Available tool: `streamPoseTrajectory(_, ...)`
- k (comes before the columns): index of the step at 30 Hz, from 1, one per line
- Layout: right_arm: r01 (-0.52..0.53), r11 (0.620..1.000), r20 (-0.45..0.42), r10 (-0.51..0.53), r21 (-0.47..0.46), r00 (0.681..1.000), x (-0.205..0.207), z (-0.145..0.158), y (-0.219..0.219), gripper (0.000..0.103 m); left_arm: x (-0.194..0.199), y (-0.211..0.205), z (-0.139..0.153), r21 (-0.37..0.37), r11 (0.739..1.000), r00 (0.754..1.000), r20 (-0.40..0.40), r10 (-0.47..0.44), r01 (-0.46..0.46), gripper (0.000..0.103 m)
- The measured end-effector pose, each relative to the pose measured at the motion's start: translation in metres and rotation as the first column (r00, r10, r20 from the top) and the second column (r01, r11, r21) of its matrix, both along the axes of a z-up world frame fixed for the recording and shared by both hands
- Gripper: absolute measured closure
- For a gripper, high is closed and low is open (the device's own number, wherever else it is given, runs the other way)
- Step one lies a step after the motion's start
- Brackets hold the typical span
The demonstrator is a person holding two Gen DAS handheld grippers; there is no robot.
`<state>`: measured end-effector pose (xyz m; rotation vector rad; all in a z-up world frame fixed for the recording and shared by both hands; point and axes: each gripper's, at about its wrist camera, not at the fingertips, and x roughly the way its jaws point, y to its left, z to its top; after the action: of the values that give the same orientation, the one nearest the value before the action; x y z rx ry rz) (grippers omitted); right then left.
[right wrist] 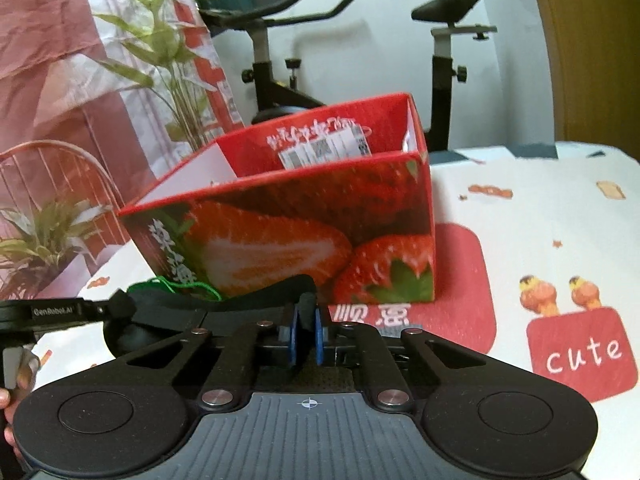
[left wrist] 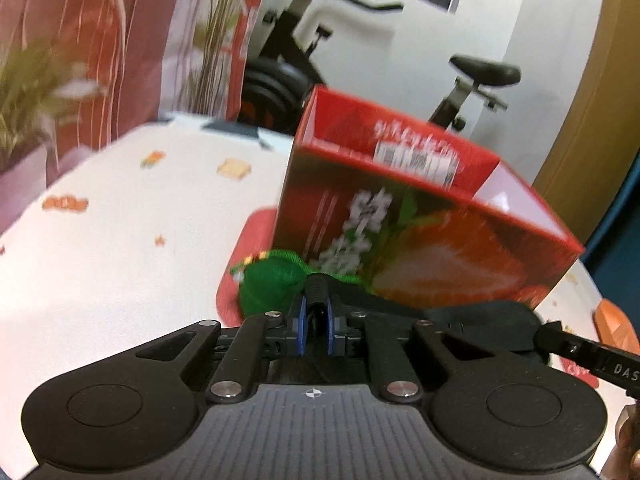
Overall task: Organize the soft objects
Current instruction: 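Grasp the black eye mask with the left tool while the right tool grips its strap, then lift the black eye mask with both tools into the red box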
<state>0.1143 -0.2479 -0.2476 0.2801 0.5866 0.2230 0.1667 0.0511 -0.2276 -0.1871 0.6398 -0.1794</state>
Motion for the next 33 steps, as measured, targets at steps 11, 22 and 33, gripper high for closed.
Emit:
streamPoseTrajectory(11,-0.012,0.999,0.154,0.018,-0.044,0.988,-0.008,0.039,0.002,0.1,-0.012,0.004,0.034,-0.044,0.999,0.989,0.146,-0.005,0.011,0.093)
streamPoseTrajectory(22,-0.008,0.993,0.324,0.046,-0.117,0.945,0.006,0.098,0.001,0.1,-0.005,-0.003,0.081,-0.039,0.998,0.959,0.281,-0.036,0.049,0.093)
streamPoseTrajectory(33,0.034,0.987,0.325,0.018,-0.154,0.946,0.051,0.111,-0.001,0.1,0.041,-0.022,0.094,-0.041,0.997,0.962,0.266,-0.059,0.072,0.093)
